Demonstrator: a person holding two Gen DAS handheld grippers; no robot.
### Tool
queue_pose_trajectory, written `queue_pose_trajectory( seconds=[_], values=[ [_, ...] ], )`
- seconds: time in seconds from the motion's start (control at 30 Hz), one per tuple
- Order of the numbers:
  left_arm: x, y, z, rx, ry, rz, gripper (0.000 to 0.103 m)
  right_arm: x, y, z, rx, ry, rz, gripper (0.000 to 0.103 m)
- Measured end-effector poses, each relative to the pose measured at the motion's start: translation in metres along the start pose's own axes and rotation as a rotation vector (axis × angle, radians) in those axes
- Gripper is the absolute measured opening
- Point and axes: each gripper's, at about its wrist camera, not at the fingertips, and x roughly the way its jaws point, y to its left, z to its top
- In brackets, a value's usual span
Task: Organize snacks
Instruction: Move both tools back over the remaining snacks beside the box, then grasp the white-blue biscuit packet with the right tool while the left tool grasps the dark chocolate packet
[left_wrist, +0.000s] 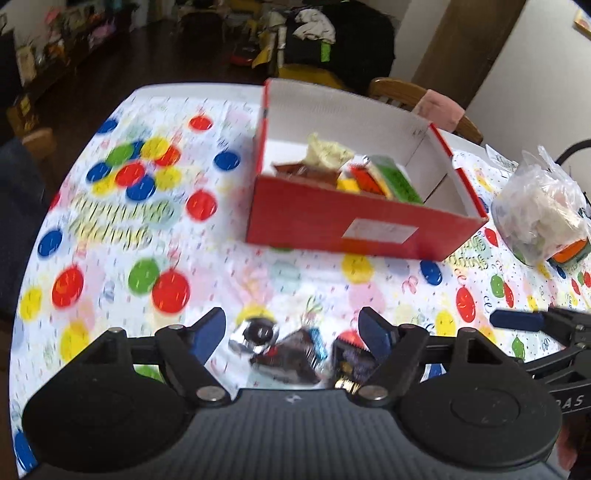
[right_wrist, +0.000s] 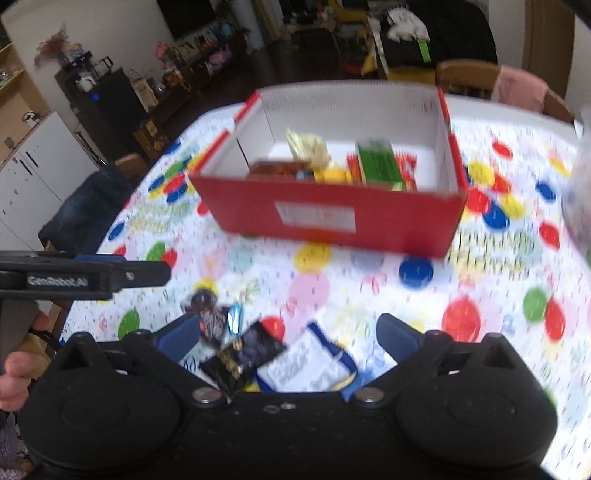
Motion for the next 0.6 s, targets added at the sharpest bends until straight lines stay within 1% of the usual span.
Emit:
queue_pose_trajectory(
  seconds=[0.1,0.2,0.3,0.37,0.43,0.5,0.6],
  values=[
    [0.002,0.010,-0.011,-0.052,0.018,0.010,0.079,0.011,-0.002,-0.012,0.076,0.041,-0.013,0.102],
    [0.005,0.020,-0.019,-0.105,0.036,0.022,0.079,0.025,-0.008,-0.019,0.191,0.068,-0.052,0.102],
    [0.006,0.024,-0.025,-0.122,0.045,0.042,0.079,0.040,-0.020,-0.021,0.337,0.102,-0.076,0.098],
    [0.006,0.027,-0.027,-0.125,0.048,0.050,0.079,0.050,-0.026,-0.022,0.411,0.118,-0.084,0.097],
    [0.007,0.029,-0.029,-0.131,0.054,0.058,0.079,0.057,-0.029,-0.023,0.449,0.132,-0.092,0.095],
    [0.007,0.031,-0.031,-0.138,0.059,0.059,0.079,0.064,-0.029,-0.024,0.468,0.149,-0.107,0.090],
    [0.007,0.033,-0.032,-0.143,0.063,0.065,0.079,0.067,-0.025,-0.024,0.485,0.154,-0.126,0.089]
  ],
)
